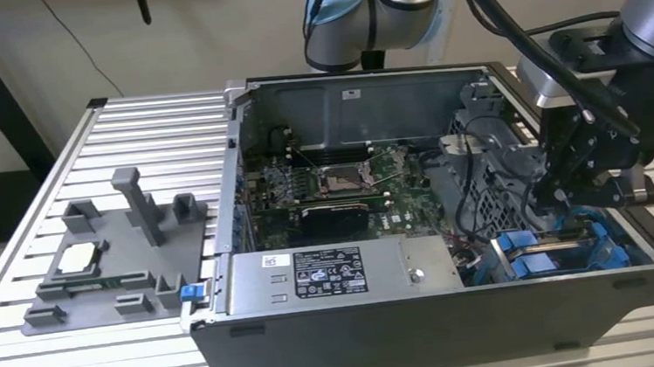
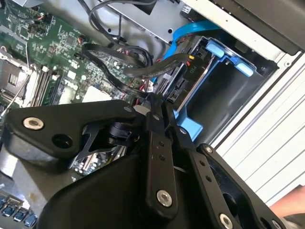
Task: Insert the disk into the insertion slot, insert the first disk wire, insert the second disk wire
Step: 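Insert the second disk wire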
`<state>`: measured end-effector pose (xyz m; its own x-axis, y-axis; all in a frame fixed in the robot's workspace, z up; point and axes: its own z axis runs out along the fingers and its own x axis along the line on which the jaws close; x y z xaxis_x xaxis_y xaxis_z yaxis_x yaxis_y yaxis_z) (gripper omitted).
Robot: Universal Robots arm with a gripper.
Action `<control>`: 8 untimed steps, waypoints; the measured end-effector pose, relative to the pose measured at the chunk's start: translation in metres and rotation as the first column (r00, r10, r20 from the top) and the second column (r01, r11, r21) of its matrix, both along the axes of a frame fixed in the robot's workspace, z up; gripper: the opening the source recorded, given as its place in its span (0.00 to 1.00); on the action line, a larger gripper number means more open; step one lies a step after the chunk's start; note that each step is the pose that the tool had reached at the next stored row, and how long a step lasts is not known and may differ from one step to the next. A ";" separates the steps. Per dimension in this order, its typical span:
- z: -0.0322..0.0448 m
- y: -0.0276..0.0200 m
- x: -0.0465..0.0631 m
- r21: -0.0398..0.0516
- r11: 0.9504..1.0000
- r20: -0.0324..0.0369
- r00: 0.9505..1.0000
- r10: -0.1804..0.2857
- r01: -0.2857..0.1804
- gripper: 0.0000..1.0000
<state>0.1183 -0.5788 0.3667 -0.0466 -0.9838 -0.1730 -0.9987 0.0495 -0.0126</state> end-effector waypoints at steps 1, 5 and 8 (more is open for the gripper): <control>-0.0005 0.0000 0.000 -0.001 1.000 0.000 1.000 0.000 0.000 0.00; -0.0006 0.0000 0.000 -0.001 1.000 0.000 1.000 0.000 0.000 0.00; -0.0007 0.0000 0.000 -0.001 1.000 0.000 1.000 0.000 0.000 0.00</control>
<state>0.1183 -0.5789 0.3660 -0.0466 -0.9840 -0.1720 -0.9987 0.0495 -0.0127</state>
